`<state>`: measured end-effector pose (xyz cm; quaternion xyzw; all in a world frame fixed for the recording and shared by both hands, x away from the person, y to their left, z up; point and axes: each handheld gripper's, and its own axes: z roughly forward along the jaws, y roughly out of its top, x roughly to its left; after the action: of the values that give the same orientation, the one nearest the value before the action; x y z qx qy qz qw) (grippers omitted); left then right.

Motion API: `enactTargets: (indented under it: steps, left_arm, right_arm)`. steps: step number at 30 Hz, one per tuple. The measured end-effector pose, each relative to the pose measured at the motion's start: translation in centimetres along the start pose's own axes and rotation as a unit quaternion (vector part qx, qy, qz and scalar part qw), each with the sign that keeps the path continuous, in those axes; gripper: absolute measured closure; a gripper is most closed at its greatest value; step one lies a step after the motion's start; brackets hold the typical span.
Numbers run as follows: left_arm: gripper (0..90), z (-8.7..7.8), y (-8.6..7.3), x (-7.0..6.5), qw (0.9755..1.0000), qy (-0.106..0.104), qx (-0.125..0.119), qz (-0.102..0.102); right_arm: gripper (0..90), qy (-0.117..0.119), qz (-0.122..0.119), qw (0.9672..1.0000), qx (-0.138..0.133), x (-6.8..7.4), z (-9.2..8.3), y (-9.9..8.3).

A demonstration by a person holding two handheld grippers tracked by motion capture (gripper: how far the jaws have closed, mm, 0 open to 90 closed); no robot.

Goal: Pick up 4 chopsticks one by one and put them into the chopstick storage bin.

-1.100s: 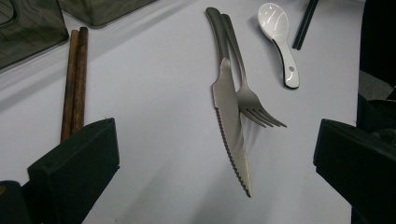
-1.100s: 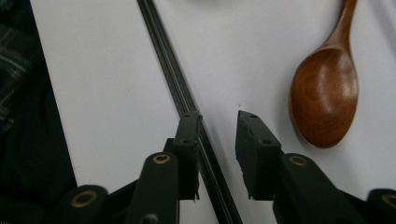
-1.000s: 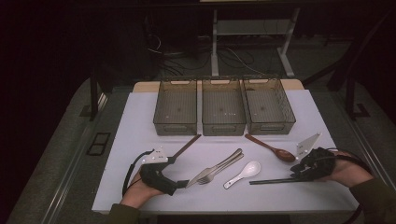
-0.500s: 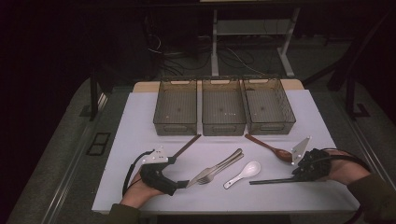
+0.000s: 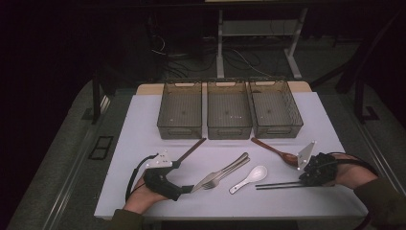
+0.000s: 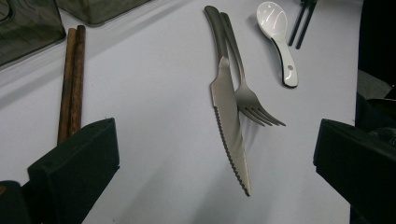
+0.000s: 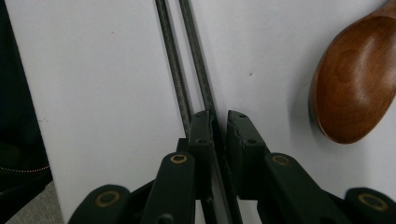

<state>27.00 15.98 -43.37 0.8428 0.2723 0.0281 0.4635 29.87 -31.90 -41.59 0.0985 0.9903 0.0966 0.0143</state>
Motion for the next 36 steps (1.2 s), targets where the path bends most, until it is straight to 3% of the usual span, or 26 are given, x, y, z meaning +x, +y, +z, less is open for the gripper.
enactTargets:
  steps: [36]
  left_arm:
    - [0.0,0.0,0.0,0.0,1.0000,-0.001,0.001,0.000]
  right_arm:
    - [84.6,0.010,-0.061,0.9975,0.034,-0.1,0.5,1.2]
